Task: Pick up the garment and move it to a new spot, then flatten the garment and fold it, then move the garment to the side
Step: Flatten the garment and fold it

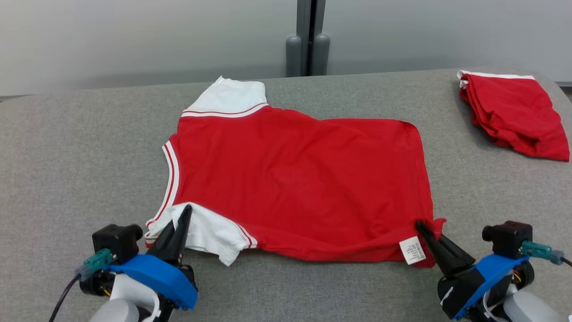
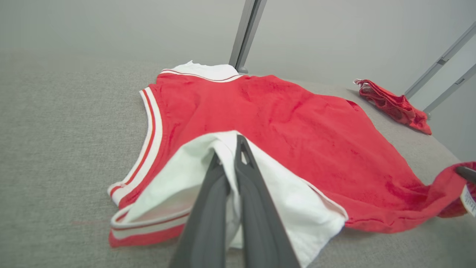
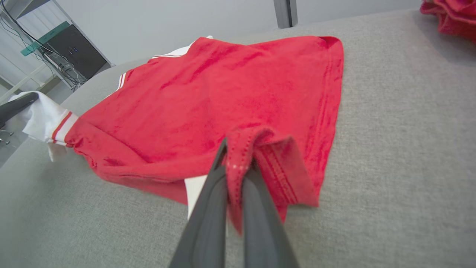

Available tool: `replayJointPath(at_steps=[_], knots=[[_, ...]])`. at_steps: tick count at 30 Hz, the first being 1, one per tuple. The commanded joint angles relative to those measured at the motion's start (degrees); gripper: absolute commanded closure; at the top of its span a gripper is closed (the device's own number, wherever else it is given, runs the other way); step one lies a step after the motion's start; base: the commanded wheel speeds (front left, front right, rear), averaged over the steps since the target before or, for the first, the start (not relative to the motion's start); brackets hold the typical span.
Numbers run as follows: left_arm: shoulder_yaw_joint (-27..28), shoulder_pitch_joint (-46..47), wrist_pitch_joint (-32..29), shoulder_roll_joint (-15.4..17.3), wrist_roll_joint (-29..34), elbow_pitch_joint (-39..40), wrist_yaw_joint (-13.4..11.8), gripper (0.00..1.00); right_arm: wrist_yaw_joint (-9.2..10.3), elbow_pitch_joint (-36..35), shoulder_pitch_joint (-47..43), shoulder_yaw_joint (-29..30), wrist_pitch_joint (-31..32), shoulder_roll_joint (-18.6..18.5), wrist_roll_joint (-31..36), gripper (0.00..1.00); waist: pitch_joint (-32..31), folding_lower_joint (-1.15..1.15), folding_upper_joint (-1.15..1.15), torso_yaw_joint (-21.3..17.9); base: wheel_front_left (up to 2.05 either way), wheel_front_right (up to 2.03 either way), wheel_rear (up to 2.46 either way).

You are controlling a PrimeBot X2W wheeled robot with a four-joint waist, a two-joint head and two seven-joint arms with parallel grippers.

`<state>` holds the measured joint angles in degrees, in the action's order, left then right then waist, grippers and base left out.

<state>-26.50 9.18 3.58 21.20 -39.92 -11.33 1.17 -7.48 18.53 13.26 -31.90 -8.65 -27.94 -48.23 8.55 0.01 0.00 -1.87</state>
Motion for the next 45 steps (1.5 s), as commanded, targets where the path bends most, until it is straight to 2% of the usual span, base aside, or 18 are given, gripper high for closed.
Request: replayJointPath(at_steps=[1,11,12,13,14,15,20,27,35,45], knots=[[0.2,2.1,-0.2,0.2,0.2,-0.9,0.5,1.0,-0.03,0.7,1.7,-0.3,0.0,0.3,-0.4,1.0,0.6,-0.01,0.0,0.2,0.0,0.0,0.0],[-0.6,13.5,-0.3,-0.9,0.7,-11.6,3.8,1.0,-0.03,8.3,11.0,-2.9,-1.5,1.6,0.5,1.0,4.4,-0.01,0.0,0.1,0.0,0.0,0.0],[-0.8,14.4,-0.1,-1.1,0.7,-12.8,3.9,1.0,-0.03,9.1,11.8,-3.2,-1.8,1.8,0.7,0.91,4.7,-0.01,0.0,0.1,0.0,0.0,0.0],[-1.0,15.3,0.2,-1.4,0.7,-13.9,4.2,1.0,-0.03,9.9,12.5,-3.5,-2.3,2.0,1.0,0.56,4.9,-0.01,0.0,0.1,0.0,0.0,0.0],[-1.1,16.1,0.6,-1.6,0.9,-15.1,4.4,0.53,-0.03,10.8,12.9,-3.4,-2.8,2.2,1.2,0.0,5.1,-0.01,0.0,0.1,0.0,0.0,0.0],[-1.2,16.7,1.0,-1.8,1.1,-16.1,4.5,0.0,-0.03,11.5,13.4,-3.5,-3.1,2.3,1.4,0.0,5.1,-0.01,0.0,0.2,0.0,0.0,0.0],[-1.1,18.1,4.5,-2.4,1.4,-20.2,4.8,0.0,-0.03,13.8,13.9,-4.0,-5.3,1.7,3.2,0.0,4.7,-0.01,0.0,0.1,0.0,0.0,0.0],[-0.7,14.6,8.4,-1.2,1.6,-22.8,4.5,0.0,-0.03,13.2,9.1,-1.7,-6.4,0.2,6.3,0.0,2.7,-0.01,0.0,-0.1,0.0,0.0,0.0],[-2.6,8.2,9.1,-0.4,3.5,-21.7,1.8,0.0,-0.03,12.8,2.4,3.4,-6.6,2.5,10.0,0.0,1.3,-0.01,0.0,0.2,0.0,0.0,0.0],[-3.6,8.1,8.5,0.4,4.7,-23.1,0.0,0.0,-0.03,17.4,2.9,6.7,-5.4,6.6,13.0,0.0,1.5,-0.01,0.0,-0.1,0.0,0.0,0.0]])
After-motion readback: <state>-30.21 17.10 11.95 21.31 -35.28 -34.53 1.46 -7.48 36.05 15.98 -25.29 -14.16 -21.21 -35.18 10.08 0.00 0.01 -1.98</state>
